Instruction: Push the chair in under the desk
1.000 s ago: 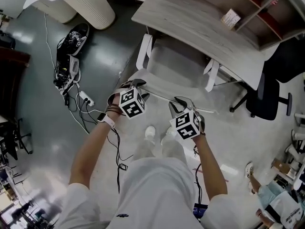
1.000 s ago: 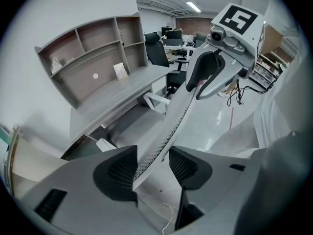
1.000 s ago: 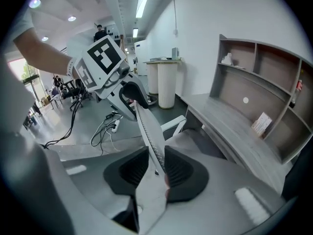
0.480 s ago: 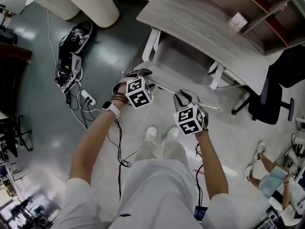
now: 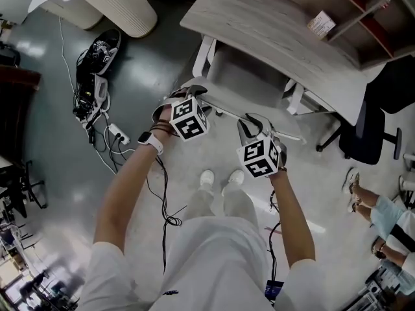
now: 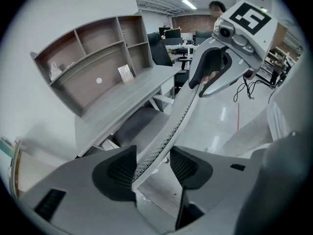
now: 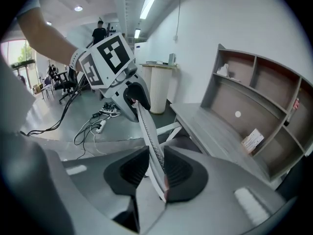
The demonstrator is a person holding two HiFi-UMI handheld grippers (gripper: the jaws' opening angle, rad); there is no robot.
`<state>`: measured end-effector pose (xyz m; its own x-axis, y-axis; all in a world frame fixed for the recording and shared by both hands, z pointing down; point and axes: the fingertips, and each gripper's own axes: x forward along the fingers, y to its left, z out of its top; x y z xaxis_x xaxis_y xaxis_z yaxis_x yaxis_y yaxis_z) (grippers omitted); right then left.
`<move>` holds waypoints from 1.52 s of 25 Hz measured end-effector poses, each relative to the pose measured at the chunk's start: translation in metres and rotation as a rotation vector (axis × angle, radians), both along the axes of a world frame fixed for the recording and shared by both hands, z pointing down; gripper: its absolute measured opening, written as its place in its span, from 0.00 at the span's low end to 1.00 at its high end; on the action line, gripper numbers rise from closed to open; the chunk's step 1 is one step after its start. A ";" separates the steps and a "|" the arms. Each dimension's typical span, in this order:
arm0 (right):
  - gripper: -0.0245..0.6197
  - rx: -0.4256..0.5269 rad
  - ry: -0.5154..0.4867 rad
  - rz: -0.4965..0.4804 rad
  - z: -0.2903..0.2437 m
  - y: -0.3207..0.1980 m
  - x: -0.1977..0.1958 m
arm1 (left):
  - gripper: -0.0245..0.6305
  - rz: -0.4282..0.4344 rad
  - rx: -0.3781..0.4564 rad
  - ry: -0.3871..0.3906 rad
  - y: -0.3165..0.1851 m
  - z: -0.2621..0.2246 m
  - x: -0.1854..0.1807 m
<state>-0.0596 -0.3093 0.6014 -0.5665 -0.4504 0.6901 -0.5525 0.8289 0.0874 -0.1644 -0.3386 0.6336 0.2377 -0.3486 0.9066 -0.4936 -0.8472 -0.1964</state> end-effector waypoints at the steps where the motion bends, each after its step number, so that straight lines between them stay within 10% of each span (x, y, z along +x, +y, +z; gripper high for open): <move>1: 0.20 0.005 0.000 0.001 0.000 -0.002 -0.001 | 0.36 0.001 0.001 -0.004 -0.003 0.000 -0.001; 38: 0.19 0.112 0.058 0.053 0.004 -0.141 -0.010 | 0.40 0.007 0.071 -0.128 -0.159 0.009 -0.003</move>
